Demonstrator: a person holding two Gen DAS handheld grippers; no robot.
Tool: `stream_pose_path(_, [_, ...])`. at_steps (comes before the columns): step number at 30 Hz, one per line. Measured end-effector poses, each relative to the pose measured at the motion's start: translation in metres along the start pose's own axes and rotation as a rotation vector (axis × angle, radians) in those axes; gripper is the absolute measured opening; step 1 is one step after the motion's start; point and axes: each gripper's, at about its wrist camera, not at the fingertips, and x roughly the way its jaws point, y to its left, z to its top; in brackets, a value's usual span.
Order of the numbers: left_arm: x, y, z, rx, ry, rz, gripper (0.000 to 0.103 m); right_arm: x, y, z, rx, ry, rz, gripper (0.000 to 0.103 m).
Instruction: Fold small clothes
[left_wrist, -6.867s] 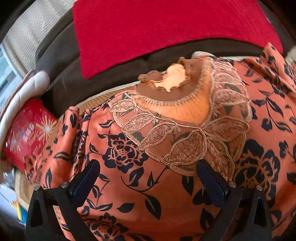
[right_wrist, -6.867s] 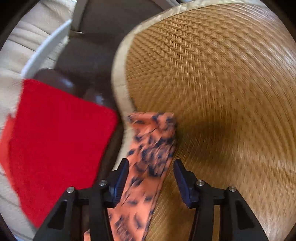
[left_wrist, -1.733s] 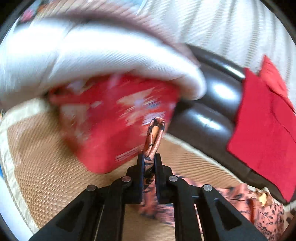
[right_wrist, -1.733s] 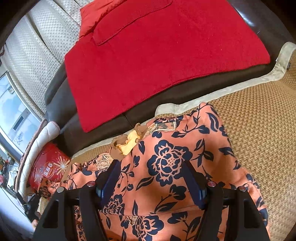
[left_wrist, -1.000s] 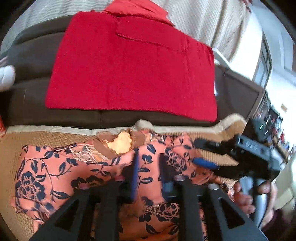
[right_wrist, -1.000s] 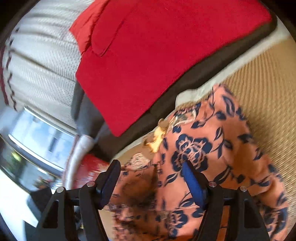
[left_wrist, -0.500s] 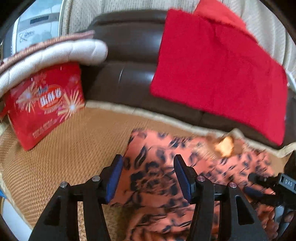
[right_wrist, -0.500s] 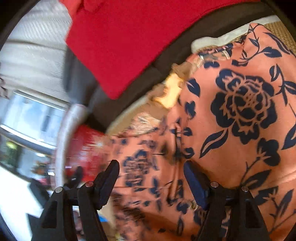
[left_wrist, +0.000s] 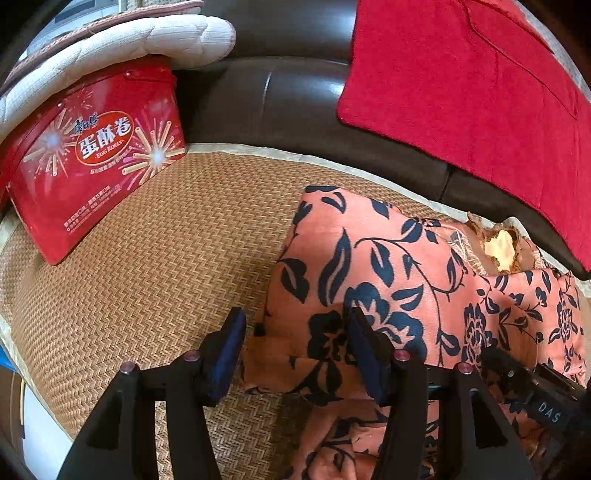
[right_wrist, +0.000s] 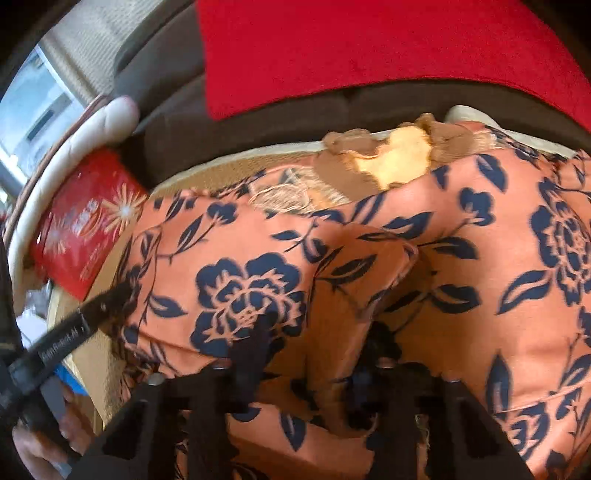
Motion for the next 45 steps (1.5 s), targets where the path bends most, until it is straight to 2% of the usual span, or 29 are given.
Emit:
stream_pose_path(1, [0.001,0.002,0.001,-0.001,0.0,-0.001,0.058,-0.001,-0.001,0.0,0.013,-0.008,0.016,0.026])
stream_pose_path(2, [-0.001,0.004,0.002,-0.004,-0.005,-0.002,0.058,-0.002,-0.004,0.003,0.04,-0.015,0.054,0.015])
stream_pose_path(4, [-0.007,0.004,0.004,-0.009,-0.032,0.003,0.058,-0.01,-0.013,0.007,0.081,-0.044,0.105,0.012])
stream_pose_path(8, [-0.027,-0.003,0.006,0.005,-0.129,0.017,0.058,-0.039,-0.012,0.009,0.071,-0.16,0.121,0.01])
stream_pose_path(14, [-0.037,-0.02,0.006,0.03,-0.186,-0.013,0.058,-0.099,-0.026,0.018,0.084,-0.356,0.057,0.009])
stream_pose_path(18, [-0.033,-0.045,0.003,0.101,-0.181,-0.048,0.058,-0.139,-0.075,0.024,0.186,-0.462,-0.043,0.009])
stream_pose_path(20, [-0.029,-0.066,-0.001,0.165,-0.174,-0.051,0.058,-0.153,-0.106,0.024,0.251,-0.48,-0.098,0.009])
stream_pose_path(21, [-0.025,-0.077,-0.003,0.203,-0.165,-0.048,0.058,-0.158,-0.121,0.024,0.283,-0.479,-0.134,0.009])
stream_pose_path(22, [-0.022,-0.084,-0.004,0.226,-0.156,-0.043,0.058,-0.158,-0.14,0.025,0.307,-0.441,-0.186,0.009])
stream_pose_path(23, [-0.015,-0.095,-0.006,0.265,-0.13,-0.025,0.058,-0.154,-0.15,0.025,0.315,-0.395,-0.2,0.014])
stream_pose_path(26, [0.0,-0.111,-0.009,0.299,-0.077,-0.016,0.058,-0.117,-0.204,0.018,0.501,-0.132,-0.122,0.014])
stream_pose_path(27, [0.001,-0.115,-0.009,0.294,-0.067,-0.015,0.058,-0.115,-0.212,0.016,0.534,-0.106,-0.086,0.015])
stream_pose_path(29, [-0.001,-0.116,-0.005,0.252,-0.074,-0.024,0.058,-0.131,-0.216,0.017,0.546,-0.153,-0.073,0.02])
stream_pose_path(31, [-0.004,-0.114,-0.001,0.231,-0.097,-0.035,0.058,-0.158,-0.218,0.017,0.538,-0.278,-0.132,0.023])
stream_pose_path(32, [-0.003,-0.117,0.001,0.238,-0.106,-0.027,0.058,-0.17,-0.219,0.016,0.539,-0.351,-0.15,0.029])
stream_pose_path(33, [-0.001,-0.119,0.001,0.25,-0.104,-0.009,0.058,-0.176,-0.219,0.015,0.542,-0.394,-0.148,0.035])
stream_pose_path(35, [0.013,-0.125,0.0,0.268,-0.063,0.04,0.058,-0.181,-0.216,0.017,0.508,-0.457,-0.094,0.035])
stream_pose_path(37, [0.031,-0.13,-0.003,0.273,0.015,0.062,0.06,-0.169,-0.206,0.023,0.428,-0.416,-0.053,0.035])
stream_pose_path(38, [0.042,-0.133,-0.005,0.286,0.056,0.073,0.061,-0.153,-0.198,0.028,0.393,-0.353,-0.034,0.035])
stream_pose_path(40, [0.042,-0.139,-0.006,0.307,0.035,0.097,0.062,-0.124,-0.19,0.032,0.356,-0.251,-0.054,0.034])
stream_pose_path(41, [0.039,-0.142,-0.004,0.308,0.028,0.083,0.062,-0.108,-0.189,0.032,0.336,-0.199,-0.112,0.034])
stream_pose_path(43, [0.034,-0.143,-0.001,0.284,0.004,0.053,0.062,-0.107,-0.18,0.034,0.299,-0.226,-0.141,0.034])
stream_pose_path(45, [0.026,-0.142,0.003,0.267,-0.03,0.035,0.062,-0.117,-0.175,0.036,0.292,-0.255,-0.127,0.035])
